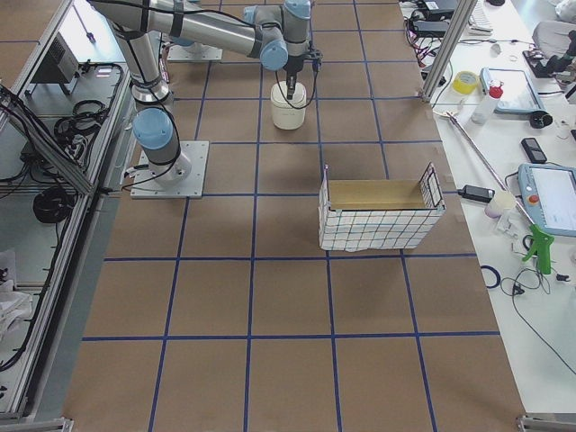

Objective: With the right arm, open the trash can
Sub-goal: 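Press the right gripper on the lid's edge farthest from the robot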

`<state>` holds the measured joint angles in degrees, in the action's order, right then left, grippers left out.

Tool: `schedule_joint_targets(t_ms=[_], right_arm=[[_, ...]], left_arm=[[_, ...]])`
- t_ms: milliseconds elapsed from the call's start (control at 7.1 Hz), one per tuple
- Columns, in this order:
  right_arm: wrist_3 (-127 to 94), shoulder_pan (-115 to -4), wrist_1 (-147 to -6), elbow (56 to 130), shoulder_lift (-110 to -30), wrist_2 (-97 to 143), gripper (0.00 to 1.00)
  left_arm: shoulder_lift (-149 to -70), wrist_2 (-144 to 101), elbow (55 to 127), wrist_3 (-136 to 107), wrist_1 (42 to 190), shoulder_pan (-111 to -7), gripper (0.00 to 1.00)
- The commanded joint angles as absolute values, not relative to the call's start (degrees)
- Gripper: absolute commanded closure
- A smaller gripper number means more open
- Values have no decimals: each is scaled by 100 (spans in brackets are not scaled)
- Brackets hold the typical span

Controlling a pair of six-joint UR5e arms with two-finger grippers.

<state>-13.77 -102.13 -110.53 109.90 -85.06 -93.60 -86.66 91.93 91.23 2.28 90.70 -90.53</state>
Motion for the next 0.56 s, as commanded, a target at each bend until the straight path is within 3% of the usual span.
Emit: schedule_joint_targets(t_ms=[0, 423], right_arm=[[-1380, -10213, -11048, 11004, -8499, -9360, 100], [-1397, -10213, -11057, 11013, -8438, -9352, 100]], left_arm=[[-8666, 9193, 9123, 229, 9070, -9053, 0], [-8666, 9193, 9123, 229, 9070, -9053, 0]])
